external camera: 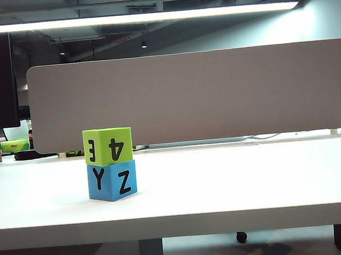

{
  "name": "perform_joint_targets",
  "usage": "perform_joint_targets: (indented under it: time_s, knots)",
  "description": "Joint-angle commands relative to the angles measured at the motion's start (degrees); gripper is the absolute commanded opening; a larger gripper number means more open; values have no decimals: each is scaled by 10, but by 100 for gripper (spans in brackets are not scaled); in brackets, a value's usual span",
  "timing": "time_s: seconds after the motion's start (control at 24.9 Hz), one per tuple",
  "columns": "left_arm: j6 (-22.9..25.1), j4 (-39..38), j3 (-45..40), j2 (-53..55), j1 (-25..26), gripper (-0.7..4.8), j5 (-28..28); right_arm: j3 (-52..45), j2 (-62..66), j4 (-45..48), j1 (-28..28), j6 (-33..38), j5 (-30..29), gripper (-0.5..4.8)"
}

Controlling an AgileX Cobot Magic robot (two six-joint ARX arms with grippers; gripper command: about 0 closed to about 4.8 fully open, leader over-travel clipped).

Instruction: Stack the letter block on the right onto the letter block on the left.

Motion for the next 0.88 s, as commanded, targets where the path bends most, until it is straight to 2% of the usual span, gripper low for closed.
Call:
perform_joint_targets:
  time_s: [0.04,0.12,0.32,0.52,0.88]
  knots:
    - [8,2,3,1,0,26,2,-1,0,5,0,0,1,-5]
    - [28,-1,3,1,0,26,-2,-1,0,5,0,0,1,-5]
    - [37,-36,3,1,-1,26,25,-1,0,4,0,0,1,-5]
    - [36,-86,3,1,-1,26,26,-1,0,4,0,0,1,-5]
    - [36,-86,3,1,-1,26,26,-1,0,4,0,0,1,-5]
